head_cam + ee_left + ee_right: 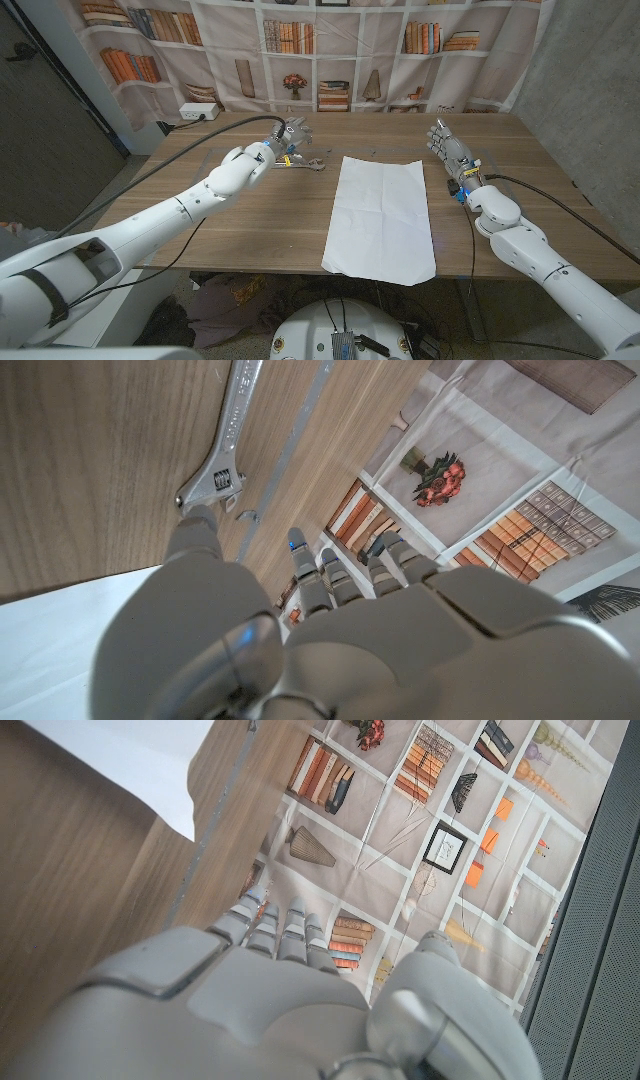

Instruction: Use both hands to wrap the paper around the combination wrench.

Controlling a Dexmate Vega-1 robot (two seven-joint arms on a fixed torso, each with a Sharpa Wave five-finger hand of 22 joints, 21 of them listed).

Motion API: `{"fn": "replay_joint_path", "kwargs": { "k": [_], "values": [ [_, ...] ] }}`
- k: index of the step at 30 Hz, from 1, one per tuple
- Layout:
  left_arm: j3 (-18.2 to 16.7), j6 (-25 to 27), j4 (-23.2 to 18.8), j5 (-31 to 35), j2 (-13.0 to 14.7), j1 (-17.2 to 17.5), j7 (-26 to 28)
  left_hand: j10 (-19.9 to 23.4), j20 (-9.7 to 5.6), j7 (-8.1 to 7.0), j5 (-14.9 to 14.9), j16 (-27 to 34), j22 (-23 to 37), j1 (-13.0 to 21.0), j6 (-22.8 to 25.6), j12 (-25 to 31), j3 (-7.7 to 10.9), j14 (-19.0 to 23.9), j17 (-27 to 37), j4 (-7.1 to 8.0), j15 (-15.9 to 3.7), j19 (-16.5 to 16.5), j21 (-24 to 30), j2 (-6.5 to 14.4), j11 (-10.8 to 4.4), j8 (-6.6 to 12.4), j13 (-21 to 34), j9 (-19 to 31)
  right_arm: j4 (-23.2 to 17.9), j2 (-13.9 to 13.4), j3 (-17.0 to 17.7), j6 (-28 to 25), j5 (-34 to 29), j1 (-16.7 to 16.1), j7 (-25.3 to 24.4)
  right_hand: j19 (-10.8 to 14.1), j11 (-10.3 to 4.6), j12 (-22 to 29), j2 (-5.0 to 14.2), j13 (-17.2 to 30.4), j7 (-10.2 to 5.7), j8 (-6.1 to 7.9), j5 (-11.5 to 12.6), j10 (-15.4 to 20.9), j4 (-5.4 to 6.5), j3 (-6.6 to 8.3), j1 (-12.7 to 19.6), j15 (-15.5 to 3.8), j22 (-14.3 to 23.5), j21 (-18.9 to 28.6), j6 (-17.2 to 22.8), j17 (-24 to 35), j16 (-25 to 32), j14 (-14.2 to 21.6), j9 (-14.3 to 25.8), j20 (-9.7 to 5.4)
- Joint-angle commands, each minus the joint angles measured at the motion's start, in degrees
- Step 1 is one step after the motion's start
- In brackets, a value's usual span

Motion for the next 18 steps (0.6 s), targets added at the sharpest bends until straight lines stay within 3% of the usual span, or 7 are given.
{"fn": "replay_joint_path", "kwargs": {
  "k": [1, 8, 13, 18],
  "values": [
    [2.5, -1.8, 1.6, 5.0, -0.5, -2.1, -3.5, -3.0, 0.29, 0.05, 2.6, -0.2, 0.1, 0.5, -8.8, -0.5, -2.30, -2.0, 0.1, 0.02, -4.75, -1.2, -0.6, -1.4, 0.33, -3.71, 0.1, 0.1, 0.2, 0.2, 0.1, 0.3, 0.0, -0.4, -0.2, -0.4, 0.00, -0.1, 0.35, 0.2, 0.03, -0.03, 0.0, -0.2, -0.14, 0.15, 0.2, 0.00, 0.1, -0.1, -0.3, 0.1, 0.3, -0.1, 0.1, 0.43],
    [3.1, -3.9, 2.5, 5.2, -0.7, -2.9, -3.8, -4.3, -0.38, -0.17, 3.2, -0.3, 0.0, 2.9, -9.8, -0.5, -2.33, -2.7, 0.0, -1.08, -5.17, -1.7, -0.7, -1.0, -0.50, -3.52, 0.2, 0.5, -0.2, 0.3, 0.1, 0.2, -0.5, -0.6, -1.0, -0.4, 0.00, -0.1, 0.29, 0.2, 0.09, -0.04, -0.1, -0.2, -0.16, 0.13, 0.2, -0.01, 0.1, -0.1, -0.3, 0.1, 0.3, -0.1, 0.1, 0.42],
    [3.2, -4.8, 2.9, 4.4, -1.2, -3.4, -5.1, -6.4, 0.76, -0.20, 3.4, -0.3, 0.0, 6.2, -6.5, -0.7, -1.74, -3.6, 0.1, -1.96, -3.97, -2.1, -0.7, 1.2, 1.13, -1.59, 0.2, 1.3, -0.4, 0.2, 0.1, 0.1, -0.7, -0.8, -1.2, -0.4, -0.01, -0.1, 0.26, 0.2, 0.05, -0.06, -0.1, -0.2, -0.19, 0.13, 0.2, -0.01, 0.1, -0.1, -0.3, 0.1, 0.3, -0.1, 0.1, 0.47],
    [3.4, -5.8, 3.4, 3.7, -1.6, -3.8, -5.4, -9.5, 1.39, -0.22, 3.1, -0.4, 0.1, 8.1, -4.0, -1.0, -1.18, -5.0, 0.2, -2.10, -3.03, -3.1, -0.8, 3.6, 2.26, -0.44, 0.2, 1.6, -0.7, 0.2, 0.1, 0.0, -0.8, -1.0, -1.7, -0.4, -1.20, -0.1, 0.21, 0.2, -0.51, -0.02, -0.1, -0.3, -0.25, 0.15, 0.1, -0.16, 0.1, -0.1, -0.2, 0.1, 0.3, -0.2, 0.1, 0.51]
  ]
}}
